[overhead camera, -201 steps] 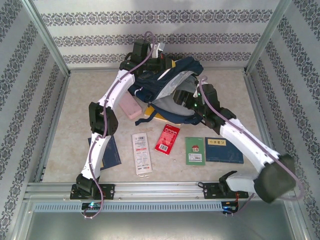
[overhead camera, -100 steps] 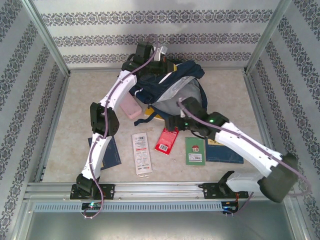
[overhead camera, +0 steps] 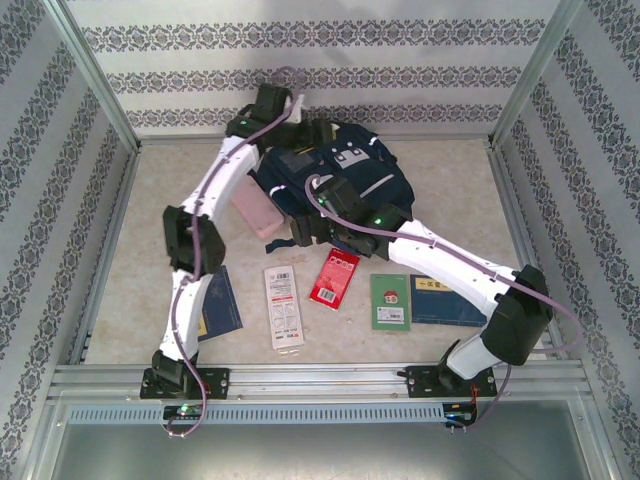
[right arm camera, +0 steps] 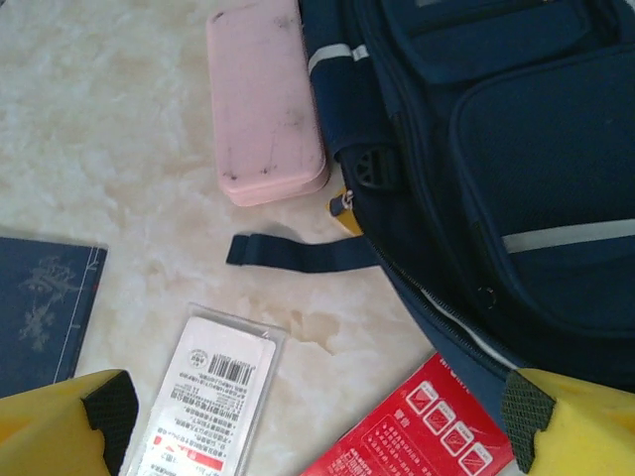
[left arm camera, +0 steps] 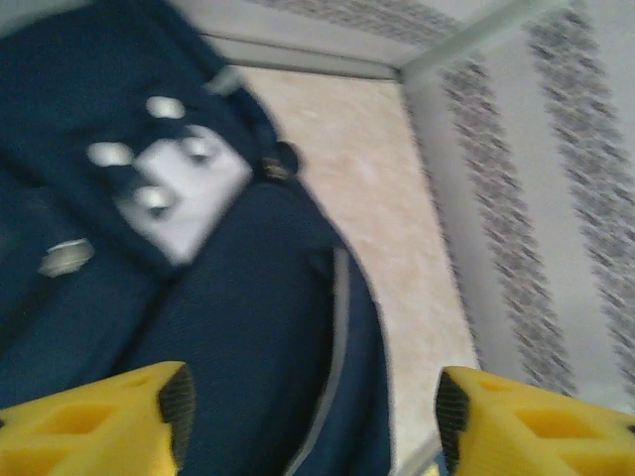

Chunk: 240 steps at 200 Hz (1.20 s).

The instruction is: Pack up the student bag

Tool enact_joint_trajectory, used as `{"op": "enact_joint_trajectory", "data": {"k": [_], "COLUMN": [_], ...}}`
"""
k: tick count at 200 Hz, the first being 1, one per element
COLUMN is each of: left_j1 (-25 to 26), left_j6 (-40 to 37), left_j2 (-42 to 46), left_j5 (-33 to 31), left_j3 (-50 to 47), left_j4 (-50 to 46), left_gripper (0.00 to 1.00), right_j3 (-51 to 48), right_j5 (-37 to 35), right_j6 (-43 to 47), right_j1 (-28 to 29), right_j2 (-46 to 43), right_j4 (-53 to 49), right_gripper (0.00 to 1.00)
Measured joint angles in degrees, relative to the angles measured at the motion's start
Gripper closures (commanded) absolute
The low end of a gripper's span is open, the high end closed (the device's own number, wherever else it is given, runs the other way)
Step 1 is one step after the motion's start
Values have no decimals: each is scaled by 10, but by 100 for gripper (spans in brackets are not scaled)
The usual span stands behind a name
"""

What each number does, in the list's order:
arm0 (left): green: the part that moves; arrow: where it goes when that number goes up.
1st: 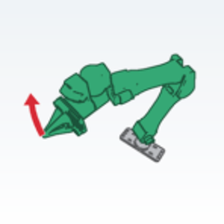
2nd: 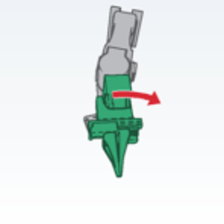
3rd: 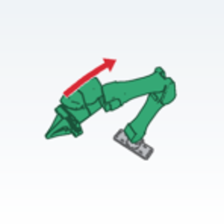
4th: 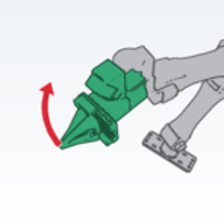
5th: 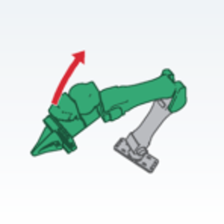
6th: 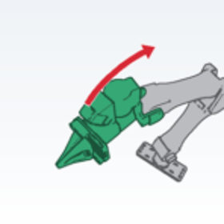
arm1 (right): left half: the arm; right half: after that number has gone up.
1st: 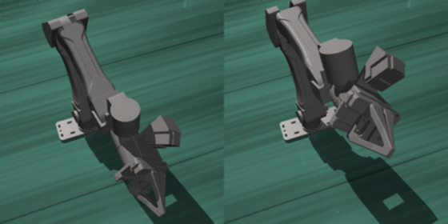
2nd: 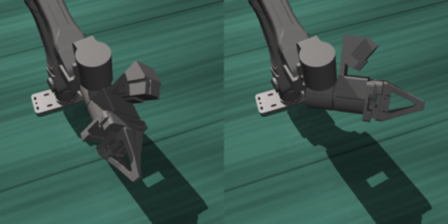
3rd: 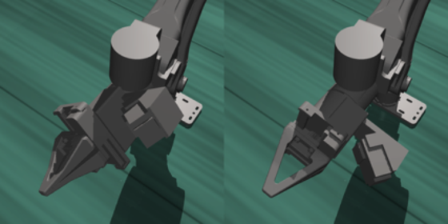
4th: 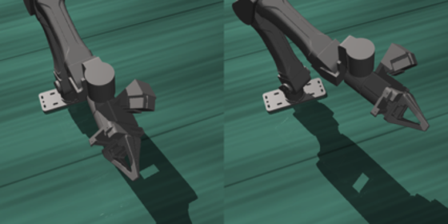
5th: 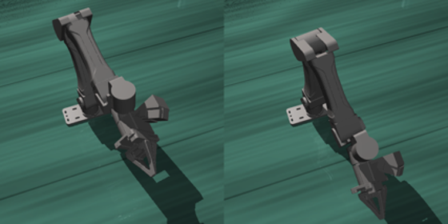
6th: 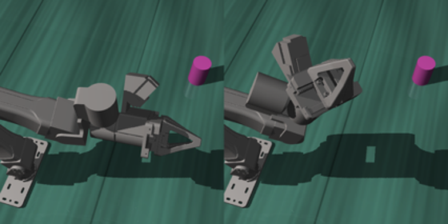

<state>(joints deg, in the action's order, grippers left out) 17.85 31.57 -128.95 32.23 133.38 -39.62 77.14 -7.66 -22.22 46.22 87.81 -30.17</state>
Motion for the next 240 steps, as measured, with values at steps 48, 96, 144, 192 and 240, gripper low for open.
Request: {"op": "enact_joint_trajectory", "data": {"k": [48,96,144,192,240], "left_j1": [-113,-138,-137,-137,-137], "left_j6": [50,76,96,128,144], "left_j2": [161,107,18,-34,-84], "left_j5": [-142,-193,-194,-194,-195], "left_j3": [-220,-264,-246,-200,-128], "left_j4": [-24,-55,-67,-69,-97], "left_gripper": [9,0,0,0,0], "right_j3": [-24,-83,-140,-158,-168], "right_j5": [-17,-15,12,27,41], "right_j6": [-17,-33,-51,-61,-62], "right_j1": [-43,-78,-101,-105,-128], "right_j2": [-30,-108,-139,-150,-152], "right_j4": [-1,5,23,35,45], "right_gripper": [5,5,5,4,4]}}
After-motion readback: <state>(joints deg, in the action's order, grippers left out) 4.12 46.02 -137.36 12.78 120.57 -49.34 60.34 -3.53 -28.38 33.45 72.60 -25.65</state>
